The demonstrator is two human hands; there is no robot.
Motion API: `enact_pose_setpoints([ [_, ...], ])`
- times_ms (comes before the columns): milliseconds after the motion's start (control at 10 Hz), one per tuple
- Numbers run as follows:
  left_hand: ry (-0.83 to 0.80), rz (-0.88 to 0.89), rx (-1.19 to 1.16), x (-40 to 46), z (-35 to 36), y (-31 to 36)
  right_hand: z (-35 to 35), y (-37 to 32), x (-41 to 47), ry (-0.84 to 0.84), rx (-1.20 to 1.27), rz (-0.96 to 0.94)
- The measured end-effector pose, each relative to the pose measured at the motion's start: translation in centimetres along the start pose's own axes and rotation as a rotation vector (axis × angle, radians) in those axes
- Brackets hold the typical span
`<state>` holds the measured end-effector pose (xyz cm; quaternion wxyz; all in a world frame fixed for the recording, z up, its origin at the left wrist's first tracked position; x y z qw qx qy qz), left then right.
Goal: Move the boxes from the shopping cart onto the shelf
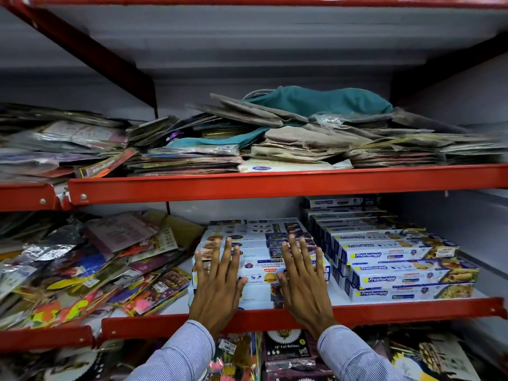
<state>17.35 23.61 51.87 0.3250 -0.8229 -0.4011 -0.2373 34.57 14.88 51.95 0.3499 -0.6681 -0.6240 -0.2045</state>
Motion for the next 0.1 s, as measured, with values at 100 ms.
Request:
enact_pose_setpoints([
  [100,0.105,-0.033,-0.087,0.01,-3.46,-0.53,-2.58,-1.71,0.68,0.1,0.084,-0.007],
])
Point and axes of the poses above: each hand's wrist, its own x-axis towards the middle knuckle, its own z-axis out of the palm, y = z × x, the point moved 5 cm from there along x, towards the middle knuckle, and after that the axes turned 14 degrees about x, right-handed, at the moved point
